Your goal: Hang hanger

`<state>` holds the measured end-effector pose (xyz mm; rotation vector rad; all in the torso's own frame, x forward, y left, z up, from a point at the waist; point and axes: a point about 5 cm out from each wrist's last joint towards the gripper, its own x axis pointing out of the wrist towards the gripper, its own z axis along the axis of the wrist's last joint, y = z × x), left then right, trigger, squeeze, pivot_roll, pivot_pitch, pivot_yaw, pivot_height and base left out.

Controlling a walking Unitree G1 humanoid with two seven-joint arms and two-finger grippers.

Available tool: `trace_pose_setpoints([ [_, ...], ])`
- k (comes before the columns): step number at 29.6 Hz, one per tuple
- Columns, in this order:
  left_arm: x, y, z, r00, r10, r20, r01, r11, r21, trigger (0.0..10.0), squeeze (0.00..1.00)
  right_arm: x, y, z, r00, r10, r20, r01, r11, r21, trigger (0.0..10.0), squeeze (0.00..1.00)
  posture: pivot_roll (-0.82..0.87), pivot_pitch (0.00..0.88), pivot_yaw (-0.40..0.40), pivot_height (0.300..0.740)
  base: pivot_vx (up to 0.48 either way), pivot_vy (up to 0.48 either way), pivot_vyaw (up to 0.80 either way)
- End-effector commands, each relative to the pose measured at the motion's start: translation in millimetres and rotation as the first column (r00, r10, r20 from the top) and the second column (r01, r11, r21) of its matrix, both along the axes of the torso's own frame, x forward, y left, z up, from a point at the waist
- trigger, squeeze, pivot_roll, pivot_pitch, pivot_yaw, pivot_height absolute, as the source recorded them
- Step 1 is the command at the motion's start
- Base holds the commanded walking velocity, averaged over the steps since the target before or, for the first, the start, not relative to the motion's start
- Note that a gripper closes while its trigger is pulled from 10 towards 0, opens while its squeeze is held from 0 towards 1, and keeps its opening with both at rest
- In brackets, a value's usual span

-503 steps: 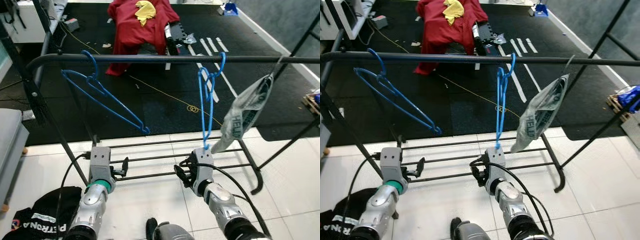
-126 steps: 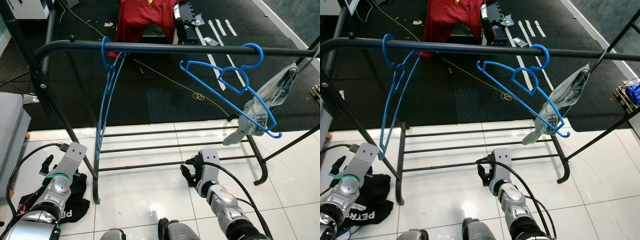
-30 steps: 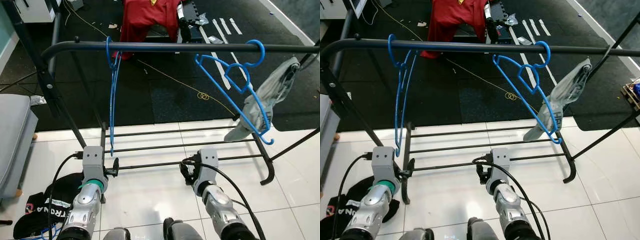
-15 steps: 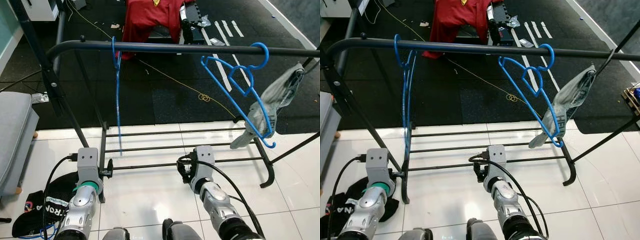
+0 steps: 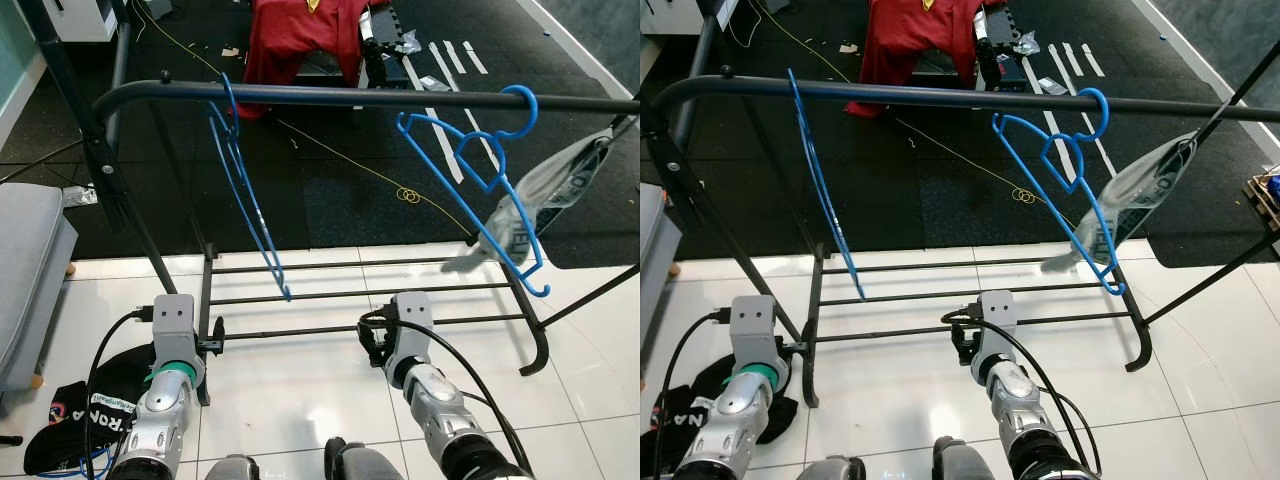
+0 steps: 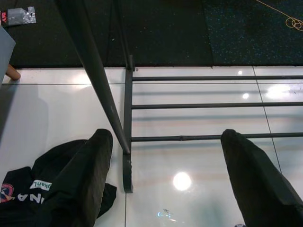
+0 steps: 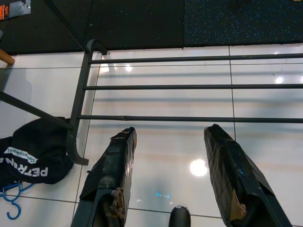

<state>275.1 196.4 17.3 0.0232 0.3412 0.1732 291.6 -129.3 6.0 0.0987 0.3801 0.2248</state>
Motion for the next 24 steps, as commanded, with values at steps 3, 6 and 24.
trace_pose_setpoints([
  [3, -8.5, -2.1, -8, 0.999, -0.001, -0.034, 0.001, 1.0, -0.007, 10.0, 0.0, -7.8, -4.2, -9, 0.999, -0.003, -0.036, 0.003, 1.0, -0.004, 10.0, 0.0, 0.03, 0.128, -0.028, 0.74, 0.0, 0.0, 0.0],
  [6, -8.4, -2.6, -6, 1.0, -0.011, -0.025, 0.011, 1.0, -0.003, 10.0, 0.0, -7.5, -4.0, -8, 0.999, -0.002, -0.036, 0.002, 1.0, -0.004, 10.0, 0.0, 0.03, 0.128, -0.029, 0.74, 0.0, 0.0, 0.0],
  [24, -5.0, 5.4, 4, 1.0, -0.014, 0.025, 0.012, 0.997, 0.076, 10.0, 0.0, -3.7, -3.6, -7, 0.999, 0.022, -0.048, -0.022, 1.0, -0.012, 10.0, 0.0, 0.02, 0.119, -0.039, 0.74, 0.0, 0.0, -0.36],
])
